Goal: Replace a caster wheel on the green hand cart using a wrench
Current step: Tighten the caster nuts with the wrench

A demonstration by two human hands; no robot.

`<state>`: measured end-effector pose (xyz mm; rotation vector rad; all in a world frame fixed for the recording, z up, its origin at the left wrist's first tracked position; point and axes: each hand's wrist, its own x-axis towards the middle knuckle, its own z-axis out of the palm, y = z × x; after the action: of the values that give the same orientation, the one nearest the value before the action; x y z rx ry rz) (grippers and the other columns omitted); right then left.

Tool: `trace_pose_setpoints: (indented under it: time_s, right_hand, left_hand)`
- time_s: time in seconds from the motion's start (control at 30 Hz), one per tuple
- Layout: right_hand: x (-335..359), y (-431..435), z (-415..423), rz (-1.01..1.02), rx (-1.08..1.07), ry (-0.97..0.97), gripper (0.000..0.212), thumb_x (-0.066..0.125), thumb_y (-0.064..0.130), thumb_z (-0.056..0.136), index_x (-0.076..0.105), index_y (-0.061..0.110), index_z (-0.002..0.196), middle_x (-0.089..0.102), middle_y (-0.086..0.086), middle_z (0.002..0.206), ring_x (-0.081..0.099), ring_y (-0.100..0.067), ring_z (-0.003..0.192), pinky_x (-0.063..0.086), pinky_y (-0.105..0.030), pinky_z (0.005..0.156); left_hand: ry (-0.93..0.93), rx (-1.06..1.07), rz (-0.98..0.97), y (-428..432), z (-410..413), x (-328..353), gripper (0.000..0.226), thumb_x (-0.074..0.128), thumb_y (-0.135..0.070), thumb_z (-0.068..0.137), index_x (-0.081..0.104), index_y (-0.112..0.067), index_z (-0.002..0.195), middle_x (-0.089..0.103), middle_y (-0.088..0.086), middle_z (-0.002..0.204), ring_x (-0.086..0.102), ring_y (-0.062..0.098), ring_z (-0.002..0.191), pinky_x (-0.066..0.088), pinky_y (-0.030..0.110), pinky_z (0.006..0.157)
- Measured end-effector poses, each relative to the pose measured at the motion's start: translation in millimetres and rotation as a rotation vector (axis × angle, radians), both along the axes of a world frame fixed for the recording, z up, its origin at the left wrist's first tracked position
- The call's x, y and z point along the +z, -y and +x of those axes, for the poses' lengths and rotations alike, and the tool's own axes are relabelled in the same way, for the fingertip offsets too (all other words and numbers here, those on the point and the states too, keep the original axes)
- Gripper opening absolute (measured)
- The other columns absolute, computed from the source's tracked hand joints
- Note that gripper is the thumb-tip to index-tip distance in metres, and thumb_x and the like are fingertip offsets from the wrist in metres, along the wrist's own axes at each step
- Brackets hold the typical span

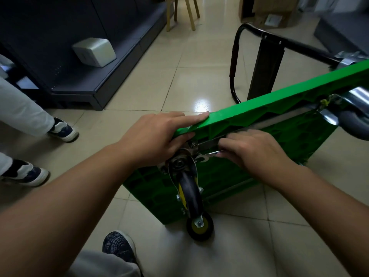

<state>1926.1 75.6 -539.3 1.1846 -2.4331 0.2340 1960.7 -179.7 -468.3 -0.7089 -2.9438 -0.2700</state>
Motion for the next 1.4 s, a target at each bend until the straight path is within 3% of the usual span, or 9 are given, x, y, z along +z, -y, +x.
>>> trace_pose_setpoints:
  time_s: [0.27,0.53,0.67,0.77,0.87,0.93,1.1,1.2,1.4]
  right_hand:
    - [-28.0,11.7,2.3,-0.161,-0.017,0.06,0.02,0.073,0.033,0.091,0.068,0.016,0.08,0.065,-0.002,0.071,0.062,-0.027,0.059,0.05,-0.035,0.052]
    - [-108.8,73.9,53.3,-1.021,-0.282,1.168,0.028,0.06,0.02,0.1,0.068,0.016,0.074,0.063,0.005,0.065,0.056,-0.005,0.06,0.043,-0.026,0.057]
    - [-116.9,99.5,76.8,-1.327,-0.239,1.479,0.029,0.055,0.028,0.103,0.074,0.013,0.088,0.068,-0.024,0.083,0.064,-0.021,0.075,0.05,-0.033,0.066]
    - [-112.3,65.8,75.6,-1.009,-0.246,1.368,0.032,0.058,0.037,0.1,0.067,0.024,0.073,0.06,-0.014,0.067,0.057,-0.018,0.062,0.042,-0.033,0.06]
    - [-99.6,14.1,54.1,0.215,-0.299,1.006,0.021,0.056,0.044,0.101,0.067,0.028,0.094,0.071,-0.003,0.095,0.069,-0.025,0.092,0.044,-0.034,0.071]
    - [-79.0,-8.0,37.6,0.644,-0.305,0.803,0.027,0.054,0.041,0.101,0.062,0.02,0.115,0.068,-0.008,0.12,0.066,-0.03,0.112,0.048,-0.034,0.081]
    - [-7.0,-5.6,13.4,0.292,-0.145,0.524,0.028,0.043,0.056,0.098,0.055,0.033,0.087,0.058,0.01,0.073,0.059,-0.013,0.067,0.039,-0.026,0.058]
    - [10.3,4.3,8.2,0.14,-0.118,0.251,0.036,0.04,0.054,0.1,0.063,0.028,0.091,0.066,0.008,0.078,0.062,-0.018,0.07,0.043,-0.029,0.062]
    - [-1.7,21.0,3.4,0.123,-0.063,0.167,0.029,0.054,0.044,0.101,0.067,0.022,0.089,0.068,0.001,0.082,0.065,-0.028,0.075,0.041,-0.035,0.067]
  left_hand:
    - [-0.001,0.02,0.013,-0.9,0.6,-0.8,0.055,0.048,-0.042,0.103,0.036,-0.048,0.156,0.069,-0.005,0.127,0.066,0.024,0.106,0.054,0.046,0.081]
    - [-0.022,0.017,0.036,1.2,-3.1,-3.8,0.054,0.054,-0.038,0.104,0.039,-0.047,0.155,0.069,-0.006,0.127,0.068,0.025,0.105,0.055,0.046,0.079]
    - [-0.027,-0.006,0.033,1.9,-3.5,-4.4,0.054,0.054,-0.038,0.104,0.039,-0.046,0.155,0.07,-0.006,0.124,0.068,0.024,0.102,0.055,0.046,0.077]
    - [-0.02,-0.002,0.033,1.5,-3.0,-2.5,0.054,0.054,-0.039,0.104,0.039,-0.046,0.155,0.07,-0.004,0.123,0.068,0.025,0.101,0.055,0.047,0.077]
    - [-0.019,0.0,0.019,1.6,-1.7,-2.5,0.055,0.053,-0.04,0.104,0.037,-0.047,0.156,0.07,-0.004,0.125,0.068,0.025,0.102,0.055,0.047,0.078]
    - [-0.021,-0.006,0.012,2.0,-2.3,-2.3,0.054,0.052,-0.041,0.104,0.037,-0.047,0.156,0.069,-0.004,0.129,0.068,0.025,0.105,0.056,0.047,0.08]
    - [-0.015,0.0,0.02,1.3,-1.0,-1.6,0.054,0.05,-0.042,0.103,0.037,-0.048,0.156,0.069,-0.005,0.126,0.067,0.023,0.103,0.055,0.046,0.079]
    - [-0.012,0.0,0.018,0.9,-2.2,-1.5,0.054,0.051,-0.041,0.104,0.037,-0.048,0.156,0.069,-0.006,0.123,0.066,0.022,0.101,0.054,0.045,0.079]
    - [-0.009,0.012,0.013,1.7,-2.3,-3.3,0.055,0.048,-0.043,0.103,0.036,-0.049,0.156,0.069,-0.006,0.117,0.065,0.021,0.097,0.053,0.045,0.077]
